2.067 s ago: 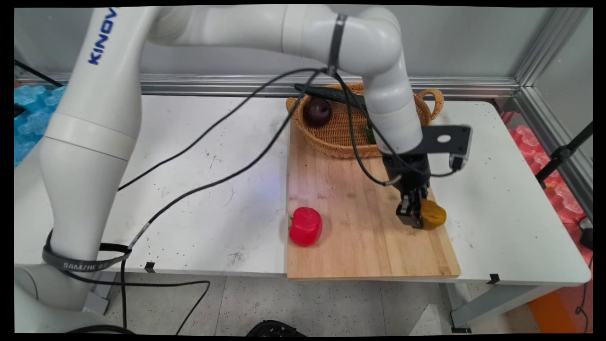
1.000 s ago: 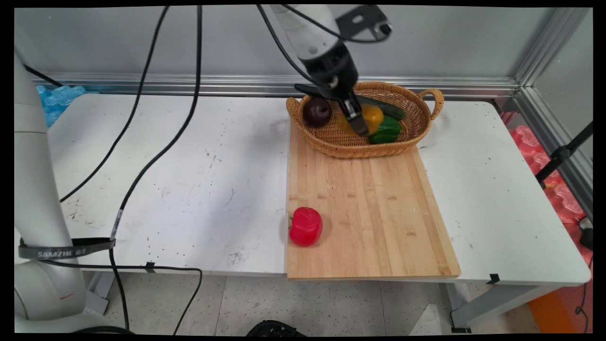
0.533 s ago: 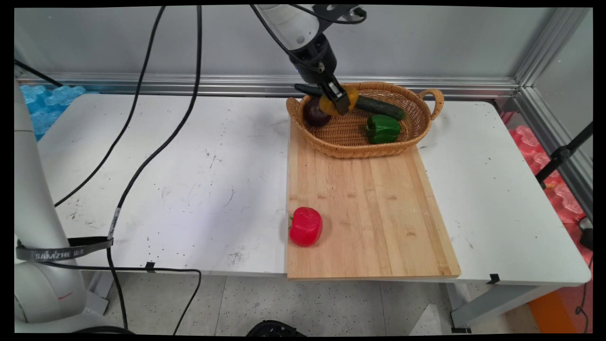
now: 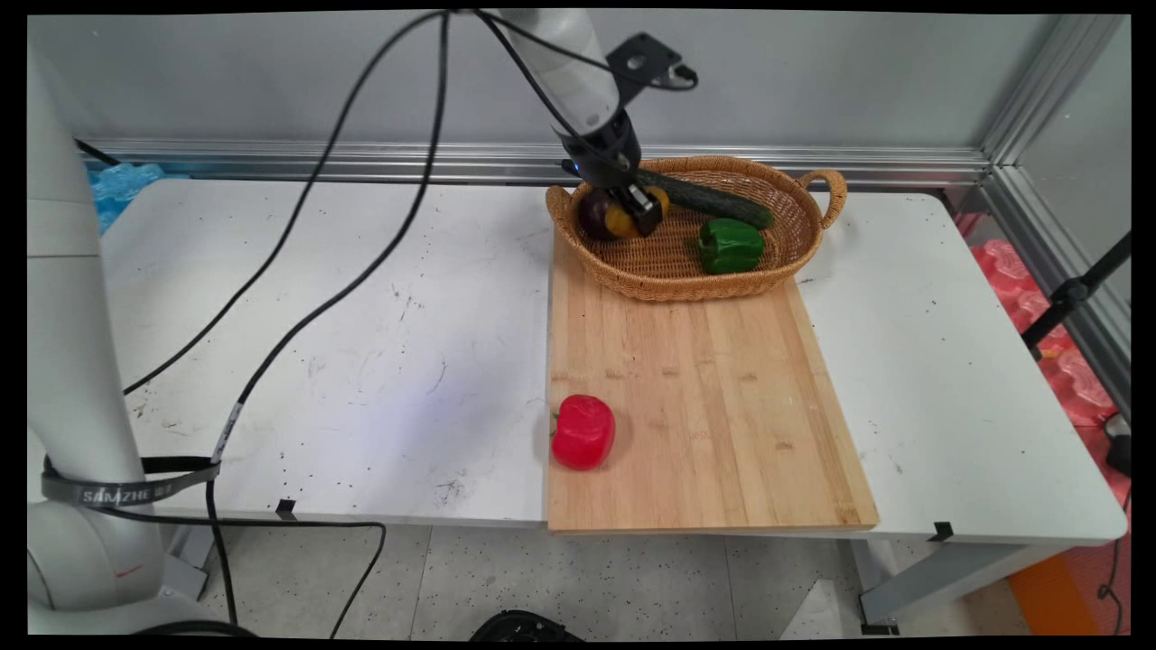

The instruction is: Place the picked object in the vegetable basket

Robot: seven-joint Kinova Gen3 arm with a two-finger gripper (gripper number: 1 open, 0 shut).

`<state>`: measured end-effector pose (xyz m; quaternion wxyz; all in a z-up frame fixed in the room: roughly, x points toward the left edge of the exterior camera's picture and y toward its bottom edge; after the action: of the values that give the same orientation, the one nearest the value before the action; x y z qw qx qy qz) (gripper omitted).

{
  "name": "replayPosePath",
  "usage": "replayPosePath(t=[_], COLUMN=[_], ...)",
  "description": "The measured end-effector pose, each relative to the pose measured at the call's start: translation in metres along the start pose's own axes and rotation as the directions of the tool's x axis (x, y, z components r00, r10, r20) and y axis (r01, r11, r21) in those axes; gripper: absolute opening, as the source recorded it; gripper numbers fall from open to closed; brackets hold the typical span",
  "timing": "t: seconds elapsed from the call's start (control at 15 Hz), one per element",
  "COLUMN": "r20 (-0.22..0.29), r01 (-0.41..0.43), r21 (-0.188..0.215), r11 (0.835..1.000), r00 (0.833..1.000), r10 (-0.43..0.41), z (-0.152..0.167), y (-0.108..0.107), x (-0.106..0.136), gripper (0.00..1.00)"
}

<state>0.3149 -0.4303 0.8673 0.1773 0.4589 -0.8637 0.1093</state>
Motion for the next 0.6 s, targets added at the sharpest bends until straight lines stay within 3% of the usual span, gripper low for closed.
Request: replayPosePath(t=[0.6], r20=[0.068], r01=[-0.011], r21=[-0.031], r11=[0.999], r00=[0.998], r10=[0.013], z=[0.072], y=[0.008], x=[0.008], gripper=[0.00])
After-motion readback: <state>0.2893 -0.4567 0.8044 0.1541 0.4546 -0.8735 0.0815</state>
